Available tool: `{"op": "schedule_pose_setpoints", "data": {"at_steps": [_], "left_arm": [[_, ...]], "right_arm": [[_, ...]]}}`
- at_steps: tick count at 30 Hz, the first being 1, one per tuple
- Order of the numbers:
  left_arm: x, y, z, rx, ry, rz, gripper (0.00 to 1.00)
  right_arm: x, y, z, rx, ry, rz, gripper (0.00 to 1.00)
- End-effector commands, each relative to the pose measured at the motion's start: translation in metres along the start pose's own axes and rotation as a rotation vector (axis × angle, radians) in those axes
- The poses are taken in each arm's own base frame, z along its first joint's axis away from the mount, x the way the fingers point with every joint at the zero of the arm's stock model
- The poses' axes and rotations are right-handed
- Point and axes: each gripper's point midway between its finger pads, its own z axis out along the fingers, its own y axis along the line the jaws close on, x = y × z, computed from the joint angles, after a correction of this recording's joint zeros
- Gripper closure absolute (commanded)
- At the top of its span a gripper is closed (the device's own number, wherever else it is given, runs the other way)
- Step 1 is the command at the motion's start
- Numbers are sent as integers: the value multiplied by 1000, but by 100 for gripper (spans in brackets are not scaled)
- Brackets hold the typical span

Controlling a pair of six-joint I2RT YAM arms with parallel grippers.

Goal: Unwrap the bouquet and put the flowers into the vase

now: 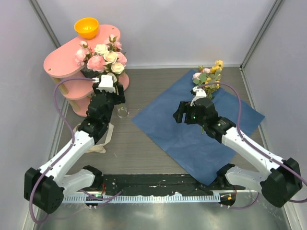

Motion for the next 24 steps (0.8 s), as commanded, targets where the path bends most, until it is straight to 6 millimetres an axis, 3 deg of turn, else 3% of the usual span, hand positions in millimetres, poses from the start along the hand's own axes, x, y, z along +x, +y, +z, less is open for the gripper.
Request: {"op": "schedule_pose_setpoints", "data": {"at_steps": [1, 3, 4, 9, 11, 14, 17, 23, 24], "left_arm": [[-66, 1, -27, 38, -123, -131, 23], [-78, -13, -41, 139, -110, -151, 20], [-90, -16, -53, 180, -128, -180, 19], [-115, -47, -100, 431, -106, -231, 17], [-122, -55, -119, 513, -117, -252, 16], [-121, -59, -141, 577, -90, -245, 17], [-121, -59, -158, 615, -89, -235, 18], [-113, -61, -171, 656, -92, -245, 20], [-112, -65, -174, 681, -88, -247, 20]], "right_arm": [[-23, -59, 6, 323, 13, 60, 25], [-33, -83, 10, 407, 31, 127, 25], [-31, -113, 12, 478, 60, 184, 26], [-45, -162, 22, 613, 54, 224, 33], [-41, -183, 29, 678, 76, 231, 36], [-43, -199, 44, 686, 95, 253, 44], [-44, -193, 62, 607, 108, 221, 53], [-55, -197, 93, 543, 73, 145, 61], [-48, -199, 102, 539, 102, 134, 63]]}}
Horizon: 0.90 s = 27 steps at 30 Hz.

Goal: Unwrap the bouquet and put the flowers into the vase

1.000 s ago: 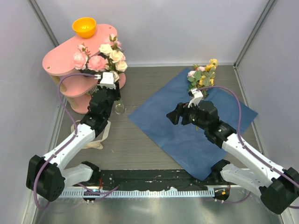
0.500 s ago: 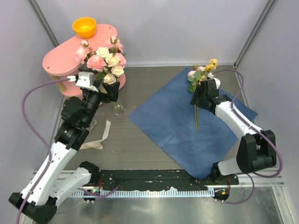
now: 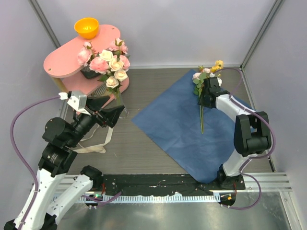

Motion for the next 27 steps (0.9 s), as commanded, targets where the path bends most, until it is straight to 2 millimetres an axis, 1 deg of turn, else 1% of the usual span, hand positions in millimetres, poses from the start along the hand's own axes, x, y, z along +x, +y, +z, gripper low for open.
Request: {"op": "schedule_pose_setpoints", "data": {"at_steps": [1, 2, 4, 5, 6, 7, 8, 9, 11, 14, 16, 17, 18, 20, 23, 24, 26, 27], "left_arm": [[13, -16, -4, 91, 43, -37, 20], [13, -19, -4, 107, 46, -43, 20], [16, -24, -2, 132, 60, -61, 20], [16, -25, -1, 136, 61, -67, 21], [17, -26, -1, 146, 66, -71, 21], [19, -27, 0, 148, 72, -81, 21], [19, -27, 0, 150, 71, -86, 21], [19, -28, 0, 153, 71, -88, 21], [19, -29, -1, 160, 73, -96, 21], [20, -29, -1, 156, 77, -100, 21], [20, -28, -2, 151, 77, -101, 21], [19, -28, -2, 151, 77, -102, 21], [20, -28, -2, 150, 79, -104, 21], [20, -28, -2, 149, 78, -106, 21], [22, -27, 0, 143, 87, -121, 21], [22, -27, 1, 142, 89, -132, 21], [20, -29, 1, 146, 87, -141, 22], [20, -30, 2, 149, 85, -151, 22]], "right_arm": [[-32, 26, 18, -79, -74, -69, 64], [-38, 28, 21, -75, -87, -83, 64], [-35, 26, 35, -54, -70, -101, 65], [-43, 28, 38, -49, -82, -109, 65], [-43, 23, 41, -16, -75, -125, 65], [-38, 20, 51, 5, -56, -139, 65], [-43, 20, 52, 15, -62, -144, 65], [-44, 18, 54, 26, -63, -158, 66], [-41, 20, 61, 16, -54, -171, 68], [-33, 17, 71, 31, -27, -191, 72], [-33, 14, 75, 47, -31, -193, 74], [-30, 13, 77, 50, -23, -198, 76], [-30, 13, 79, 51, -21, -203, 81], [-30, 13, 81, 49, -23, -211, 83], [-34, 13, 79, 52, -32, -219, 95], [-40, 16, 72, 44, -49, -214, 99], [-50, 24, 56, 2, -83, -195, 99], [-70, 33, 33, -35, -150, -180, 99]]}}
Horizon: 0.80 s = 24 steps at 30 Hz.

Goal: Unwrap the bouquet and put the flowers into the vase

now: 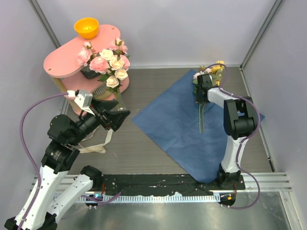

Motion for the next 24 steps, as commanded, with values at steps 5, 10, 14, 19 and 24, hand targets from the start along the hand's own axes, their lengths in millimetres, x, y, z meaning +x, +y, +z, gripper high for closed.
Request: {"op": "schedule_pose_setpoints", "data": {"at_steps": [5, 10, 14, 19, 24], "left_arm": [[-7, -7, 7, 31, -13, -69, 21], [-5, -6, 23, 49, -16, -145, 22], [4, -9, 42, 92, 22, -262, 23], [13, -22, 73, 185, 88, -409, 32], [38, -48, 110, 192, 135, -417, 31]], "right_arm": [[-96, 29, -134, -244, -376, 119, 99], [-88, 47, -209, -488, -485, 144, 99], [-63, 84, -263, -817, -539, 117, 99], [-8, 111, -315, -1067, -548, 22, 99], [22, 121, -353, -1169, -580, -40, 99]]}}
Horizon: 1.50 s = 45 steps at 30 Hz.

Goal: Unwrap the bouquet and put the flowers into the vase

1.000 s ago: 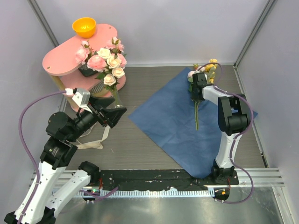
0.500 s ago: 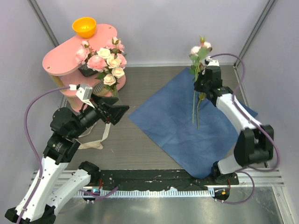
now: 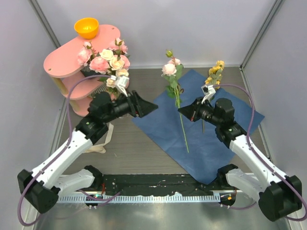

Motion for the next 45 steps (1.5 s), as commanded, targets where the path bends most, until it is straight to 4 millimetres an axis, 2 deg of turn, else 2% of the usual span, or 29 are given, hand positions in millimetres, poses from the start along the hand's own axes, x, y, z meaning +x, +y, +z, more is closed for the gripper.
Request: {"op": "schedule_pose_setpoints", "data": {"at_steps": [1, 2, 3, 5, 7, 10, 12, 16, 21, 26, 27, 28, 30, 31, 33, 34, 37, 38, 40, 41, 44, 45], "left_arm": [[-4, -43, 26, 92, -35, 3, 30], [4, -48, 33, 98, -15, 0, 30], [9, -42, 46, 68, -2, -6, 30], [16, -38, 57, 30, 10, -18, 34], [14, -27, 67, -34, -7, -19, 41], [8, -24, 76, -65, -30, -10, 50], [4, -25, 80, -72, -43, 3, 50], [3, -22, 91, -97, -19, 26, 41], [6, -17, 102, -127, 19, 42, 44], [7, -20, 107, -124, 42, 62, 57], [6, -23, 106, -115, 41, 67, 62], [5, -23, 106, -112, 40, 76, 74], [2, -28, 104, -97, 32, 97, 83], [-3, -31, 101, -84, 21, 125, 91], [-9, -38, 95, -55, -2, 166, 99], [-17, -48, 86, -25, -26, 190, 100], [-25, -65, 67, 52, -56, 319, 100], [-37, -78, 52, 83, -93, 401, 100], [-43, -86, 36, 107, -109, 489, 100], [-52, -94, 21, 117, -136, 531, 100], [-63, -97, -2, 87, -141, 683, 100], [-71, -99, -17, 63, -146, 748, 100]], "right_arm": [[-21, 60, -19, -209, -101, -87, 99], [-21, 63, -21, -213, -107, -90, 99], [-21, 67, -22, -222, -109, -97, 99], [-20, 75, -25, -244, -110, -107, 99], [-21, 81, -27, -262, -112, -121, 99], [-22, 84, -29, -262, -112, -149, 99], [-20, 83, -31, -249, -104, -162, 99], [-22, 85, -36, -240, -117, -202, 99], [-20, 91, -40, -255, -120, -221, 99], [-18, 93, -41, -256, -119, -239, 99], [-17, 94, -42, -257, -117, -242, 99], [-16, 96, -42, -263, -114, -244, 99], [-14, 98, -43, -271, -106, -258, 99], [-13, 99, -42, -277, -99, -260, 96], [-12, 98, -43, -272, -94, -263, 76], [-13, 95, -42, -253, -99, -259, 57], [-24, 78, -44, -140, -159, -239, 36], [-27, 73, -47, -103, -174, -231, 33], [-37, 56, -48, 4, -222, -209, 28], [-40, 51, -48, 32, -234, -206, 27], [-36, 43, -46, 71, -213, -193, 26], [-35, 42, -44, 71, -205, -187, 26]]}}
